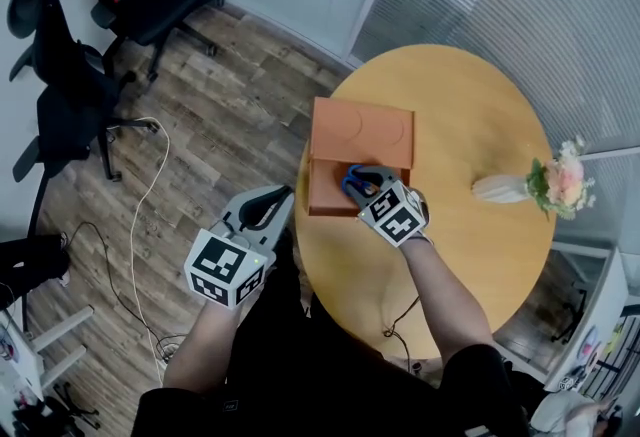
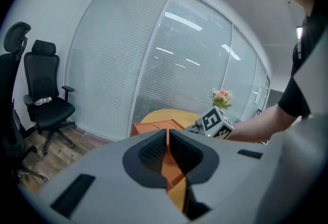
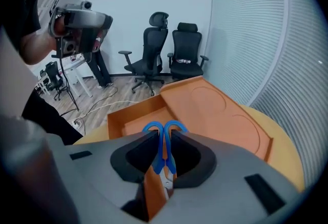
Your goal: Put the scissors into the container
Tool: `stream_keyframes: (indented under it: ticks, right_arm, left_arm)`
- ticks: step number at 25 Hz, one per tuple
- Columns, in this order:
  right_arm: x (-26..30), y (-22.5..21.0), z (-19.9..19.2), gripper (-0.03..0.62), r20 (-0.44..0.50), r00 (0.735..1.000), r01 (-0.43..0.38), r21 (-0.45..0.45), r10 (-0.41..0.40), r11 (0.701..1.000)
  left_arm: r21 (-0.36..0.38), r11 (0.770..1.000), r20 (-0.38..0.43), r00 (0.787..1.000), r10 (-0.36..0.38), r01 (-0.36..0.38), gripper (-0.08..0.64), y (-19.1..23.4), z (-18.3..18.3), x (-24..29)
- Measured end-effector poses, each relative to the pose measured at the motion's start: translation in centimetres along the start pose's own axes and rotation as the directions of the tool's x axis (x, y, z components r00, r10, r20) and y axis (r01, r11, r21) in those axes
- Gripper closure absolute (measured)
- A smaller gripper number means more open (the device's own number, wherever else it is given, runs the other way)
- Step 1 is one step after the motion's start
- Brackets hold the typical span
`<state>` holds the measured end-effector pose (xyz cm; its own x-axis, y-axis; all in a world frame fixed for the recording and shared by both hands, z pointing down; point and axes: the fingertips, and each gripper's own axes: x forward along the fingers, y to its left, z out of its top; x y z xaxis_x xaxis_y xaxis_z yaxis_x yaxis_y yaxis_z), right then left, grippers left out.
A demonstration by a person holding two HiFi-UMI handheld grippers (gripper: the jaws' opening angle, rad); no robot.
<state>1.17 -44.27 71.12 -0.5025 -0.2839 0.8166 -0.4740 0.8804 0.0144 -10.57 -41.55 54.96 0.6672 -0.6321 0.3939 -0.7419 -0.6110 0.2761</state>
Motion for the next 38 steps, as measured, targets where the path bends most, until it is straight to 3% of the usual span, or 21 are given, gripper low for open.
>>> stream_keyframes:
  ticks: [9, 11, 20, 25, 29, 32, 38]
  right_arm:
    - [4.2, 2.2, -2.8, 0.499, -0.178, 0.979, -0.096, 0.045, 0.103, 0.994]
    - [4.0, 2.3, -2.8, 0.48, -0.188, 0.977, -0.087, 0.06, 0.097, 0.994]
    - [-2.5, 1.0, 0.6, 0.474, -0.021, 1.0, 0.022, 0.121, -0.019, 0.992]
    - [-9.1, -0.2, 2.2, 0.476, 0.131, 0.983, 0.101, 0.196, -0.128, 0.975]
    - [-15.4, -0.2, 2.9, 0.477, 0.283, 0.935, 0.129, 0.287, -0.213, 0.949]
    - [-20.4, 0.1, 2.8, 0.482, 0.402, 0.876, 0.108, 0.375, -0.266, 0.921]
    - [-30.0, 1.7, 0.5, 0.494, 0.531, 0.748, 0.114, 0.487, -0.397, 0.866]
  left_arm:
    - [0.001, 0.999, 0.021, 0.999, -0.034, 0.034, 0.534, 0.7, 1.1, -0.4]
    - [0.009, 0.999, 0.031, 0.998, -0.047, 0.047, 0.534, 0.7, 1.6, -0.6]
    - [0.067, 0.994, 0.063, 0.994, -0.092, 0.087, 0.534, -0.8, 4.2, -0.4]
    - [0.12, 0.99, 0.072, 0.994, -0.086, 0.077, 0.534, -2.8, 6.1, -0.5]
    - [0.145, 0.988, 0.113, 0.991, -0.077, 0.061, 0.534, -4.9, 8.2, -1.2]
    - [0.177, 0.983, 0.123, 0.989, -0.081, 0.059, 0.534, -6.7, 9.2, -1.4]
    - [0.246, 0.967, 0.139, 0.985, -0.106, 0.07, 0.534, -10.3, 11.9, -2.3]
